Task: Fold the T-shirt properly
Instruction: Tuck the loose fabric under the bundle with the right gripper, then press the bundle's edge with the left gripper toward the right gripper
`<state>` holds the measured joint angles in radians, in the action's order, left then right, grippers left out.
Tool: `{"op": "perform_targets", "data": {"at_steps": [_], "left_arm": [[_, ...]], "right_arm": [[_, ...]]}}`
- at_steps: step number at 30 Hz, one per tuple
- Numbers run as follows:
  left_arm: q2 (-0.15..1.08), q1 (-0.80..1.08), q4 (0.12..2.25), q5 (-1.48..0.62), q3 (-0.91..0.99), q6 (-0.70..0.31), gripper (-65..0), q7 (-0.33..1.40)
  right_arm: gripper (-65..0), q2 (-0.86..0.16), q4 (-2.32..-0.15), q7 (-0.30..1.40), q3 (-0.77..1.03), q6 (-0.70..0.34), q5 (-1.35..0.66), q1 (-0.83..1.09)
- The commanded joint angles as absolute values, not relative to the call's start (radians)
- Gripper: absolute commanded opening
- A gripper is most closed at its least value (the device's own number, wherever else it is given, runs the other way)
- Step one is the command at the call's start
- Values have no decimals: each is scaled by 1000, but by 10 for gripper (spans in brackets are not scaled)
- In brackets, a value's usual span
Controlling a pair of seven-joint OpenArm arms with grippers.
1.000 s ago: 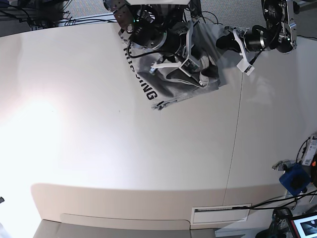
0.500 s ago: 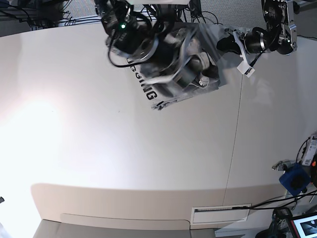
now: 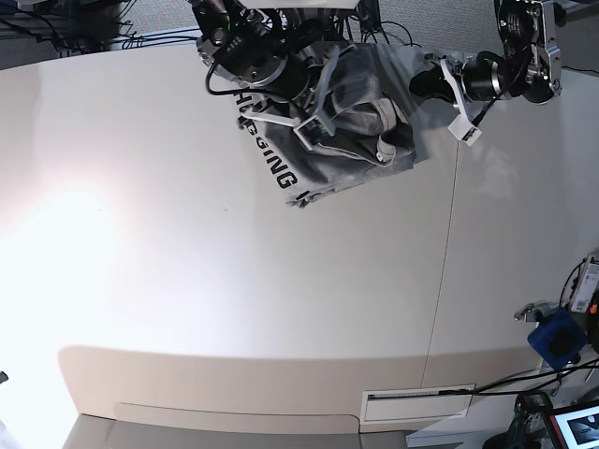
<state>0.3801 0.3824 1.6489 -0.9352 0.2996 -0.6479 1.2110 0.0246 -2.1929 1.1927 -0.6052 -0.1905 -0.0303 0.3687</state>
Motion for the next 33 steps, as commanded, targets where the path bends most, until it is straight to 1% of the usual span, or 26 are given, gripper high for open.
{"op": "perform_targets", "data": {"at_steps": [1, 5, 9, 12, 16, 24, 28, 30, 33], "left_arm": [[394, 382, 1658, -935, 304, -648, -650, 1211], [394, 381, 1658, -935, 304, -648, -650, 1211], [394, 379, 1658, -935, 304, -648, -650, 1211], [393, 379, 1658, -935, 304, -648, -650, 1211], [394, 379, 1658, -935, 304, -648, -650, 1211], [394, 379, 1658, -935, 304, -648, -650, 1211], [394, 377, 1659, -935, 304, -648, -650, 1211], [398, 364, 1660, -935, 318, -648, -650, 1211], [399, 329, 1677, -954, 415, -648, -650, 1203]], "right_arm": [[-650, 33, -2210, 1171, -620, -199, -44, 368], [-650, 33, -2210, 1180, -636, -225, -41, 368], [-650, 33, -2195, 1182, -636, -223, -5, 368], [-650, 33, -2150, 1171, -636, -200, 47, 368], [-650, 33, -2104, 1163, -636, -204, 24, 365], [-650, 33, -2099, 1231, -636, -402, -242, 365], [-650, 33, -2099, 1233, -636, -477, -332, 363], [-650, 33, -2102, 1209, -636, -499, -348, 353], [-650, 33, -2105, 1160, -635, -498, -347, 311]]}}
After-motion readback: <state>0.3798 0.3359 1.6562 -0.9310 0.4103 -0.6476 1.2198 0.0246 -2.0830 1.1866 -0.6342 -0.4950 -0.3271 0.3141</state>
